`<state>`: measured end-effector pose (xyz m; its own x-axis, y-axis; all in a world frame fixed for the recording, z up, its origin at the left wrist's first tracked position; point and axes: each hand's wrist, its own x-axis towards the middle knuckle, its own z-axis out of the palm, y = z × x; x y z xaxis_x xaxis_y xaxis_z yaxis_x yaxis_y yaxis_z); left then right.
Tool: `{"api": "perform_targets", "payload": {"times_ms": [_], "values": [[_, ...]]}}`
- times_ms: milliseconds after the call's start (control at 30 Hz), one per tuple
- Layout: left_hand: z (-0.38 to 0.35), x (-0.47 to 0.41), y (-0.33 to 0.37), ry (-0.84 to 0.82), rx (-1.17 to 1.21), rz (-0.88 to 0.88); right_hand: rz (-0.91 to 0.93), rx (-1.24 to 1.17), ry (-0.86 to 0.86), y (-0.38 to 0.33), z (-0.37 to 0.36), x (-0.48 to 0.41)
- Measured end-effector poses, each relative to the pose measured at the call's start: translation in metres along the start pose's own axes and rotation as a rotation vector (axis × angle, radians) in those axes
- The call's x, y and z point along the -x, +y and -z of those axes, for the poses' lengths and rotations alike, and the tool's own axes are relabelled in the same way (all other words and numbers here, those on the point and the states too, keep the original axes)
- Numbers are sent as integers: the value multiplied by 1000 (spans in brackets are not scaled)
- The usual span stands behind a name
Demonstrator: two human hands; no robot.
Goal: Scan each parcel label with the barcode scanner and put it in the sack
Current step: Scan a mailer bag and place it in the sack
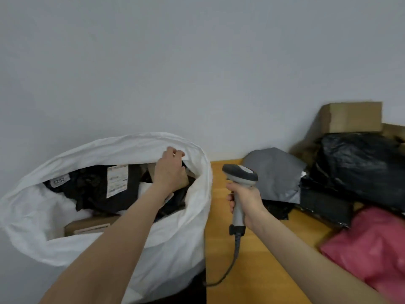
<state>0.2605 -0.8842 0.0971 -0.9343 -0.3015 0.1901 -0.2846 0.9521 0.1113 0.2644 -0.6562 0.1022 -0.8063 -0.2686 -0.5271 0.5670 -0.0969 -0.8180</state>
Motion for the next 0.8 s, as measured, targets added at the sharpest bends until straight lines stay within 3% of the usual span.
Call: {"api": "perform_targets", "payload": {"times_ms": [367, 633, 800], "values": [[-87, 77, 337, -242, 154, -316, -40, -177, 287, 14, 292, 63], [-163, 140, 477, -666, 79, -498, -70, -248, 575, 23, 436, 82], [-200, 181, 552, -706, 104, -475, -68, -325, 705, 27, 493, 77]]}}
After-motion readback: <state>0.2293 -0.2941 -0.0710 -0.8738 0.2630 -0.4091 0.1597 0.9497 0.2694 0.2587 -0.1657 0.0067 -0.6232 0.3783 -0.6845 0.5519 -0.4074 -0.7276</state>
